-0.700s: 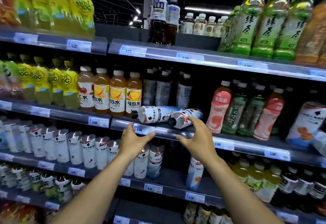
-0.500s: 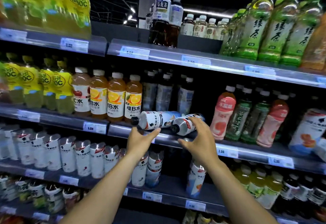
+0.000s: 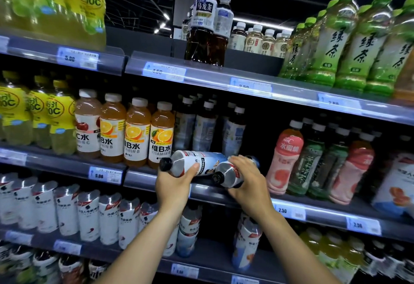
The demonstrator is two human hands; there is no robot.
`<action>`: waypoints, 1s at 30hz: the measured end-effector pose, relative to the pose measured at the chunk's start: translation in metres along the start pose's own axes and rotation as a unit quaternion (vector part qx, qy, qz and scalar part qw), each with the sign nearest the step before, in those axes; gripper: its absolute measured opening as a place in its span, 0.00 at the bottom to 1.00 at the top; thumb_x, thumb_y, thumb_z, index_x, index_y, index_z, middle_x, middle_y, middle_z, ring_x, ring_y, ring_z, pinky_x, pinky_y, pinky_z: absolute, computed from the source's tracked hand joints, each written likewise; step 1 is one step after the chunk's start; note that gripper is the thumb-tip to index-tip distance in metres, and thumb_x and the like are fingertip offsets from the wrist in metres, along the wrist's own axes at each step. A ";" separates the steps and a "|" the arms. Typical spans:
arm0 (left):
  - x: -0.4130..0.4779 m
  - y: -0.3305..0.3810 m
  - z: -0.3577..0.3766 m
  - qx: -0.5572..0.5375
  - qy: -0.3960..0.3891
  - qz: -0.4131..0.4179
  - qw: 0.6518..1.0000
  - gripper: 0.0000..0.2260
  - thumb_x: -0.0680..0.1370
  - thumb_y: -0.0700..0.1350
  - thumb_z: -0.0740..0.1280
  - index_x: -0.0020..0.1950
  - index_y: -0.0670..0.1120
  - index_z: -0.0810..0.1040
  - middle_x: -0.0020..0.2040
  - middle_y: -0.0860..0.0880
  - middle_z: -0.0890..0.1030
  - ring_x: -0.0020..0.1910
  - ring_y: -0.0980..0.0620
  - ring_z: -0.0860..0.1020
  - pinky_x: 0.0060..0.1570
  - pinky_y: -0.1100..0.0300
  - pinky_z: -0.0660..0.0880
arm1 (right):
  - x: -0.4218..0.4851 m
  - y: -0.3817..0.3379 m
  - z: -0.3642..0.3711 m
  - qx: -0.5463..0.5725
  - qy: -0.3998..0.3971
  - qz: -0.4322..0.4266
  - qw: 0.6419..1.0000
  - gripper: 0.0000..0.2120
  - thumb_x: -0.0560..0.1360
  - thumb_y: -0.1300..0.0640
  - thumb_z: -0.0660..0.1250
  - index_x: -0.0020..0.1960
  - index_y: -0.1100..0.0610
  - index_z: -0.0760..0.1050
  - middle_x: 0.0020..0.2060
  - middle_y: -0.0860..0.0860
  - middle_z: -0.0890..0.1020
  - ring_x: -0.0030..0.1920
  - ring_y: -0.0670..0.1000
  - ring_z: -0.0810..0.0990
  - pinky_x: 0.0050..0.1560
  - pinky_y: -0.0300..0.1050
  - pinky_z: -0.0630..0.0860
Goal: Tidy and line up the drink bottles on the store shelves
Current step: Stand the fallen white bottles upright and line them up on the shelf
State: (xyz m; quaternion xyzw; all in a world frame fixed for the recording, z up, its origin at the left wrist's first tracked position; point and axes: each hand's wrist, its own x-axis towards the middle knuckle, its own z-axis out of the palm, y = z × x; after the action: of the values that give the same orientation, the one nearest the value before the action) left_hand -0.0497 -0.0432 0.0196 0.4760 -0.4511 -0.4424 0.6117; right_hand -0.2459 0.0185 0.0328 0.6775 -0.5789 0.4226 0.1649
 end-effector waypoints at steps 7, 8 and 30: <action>-0.009 0.042 0.005 -0.051 -0.016 0.103 0.993 0.26 0.65 0.51 0.83 0.58 0.54 0.78 0.52 0.57 0.84 0.50 0.60 0.82 0.50 0.61 0.77 | 0.011 -0.016 -0.015 0.092 0.051 0.054 0.993 0.34 0.63 0.63 0.80 0.68 0.56 0.76 0.63 0.47 0.80 0.64 0.45 0.79 0.66 0.44 0.74; -0.008 0.047 0.006 -0.056 -0.019 0.113 0.992 0.26 0.64 0.49 0.83 0.59 0.53 0.78 0.52 0.56 0.84 0.49 0.59 0.83 0.49 0.61 0.78 | 0.014 -0.021 -0.019 0.102 0.065 0.055 0.991 0.32 0.63 0.62 0.81 0.66 0.55 0.77 0.61 0.47 0.81 0.62 0.44 0.79 0.64 0.43 0.75; -0.064 0.058 -0.048 0.040 -0.197 0.183 0.962 0.38 0.57 0.59 0.83 0.64 0.49 0.81 0.54 0.54 0.86 0.53 0.56 0.85 0.55 0.49 0.82 | -0.048 -0.089 -0.086 0.248 0.055 0.241 0.937 0.19 0.64 0.56 0.84 0.53 0.52 0.84 0.45 0.43 0.89 0.47 0.44 0.87 0.52 0.51 0.84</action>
State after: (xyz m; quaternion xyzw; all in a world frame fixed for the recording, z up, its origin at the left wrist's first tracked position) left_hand -0.0092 0.0372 0.0615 0.3125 -0.6596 -0.3894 0.5618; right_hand -0.1955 0.1349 0.0705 0.5129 -0.5915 0.6165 -0.0836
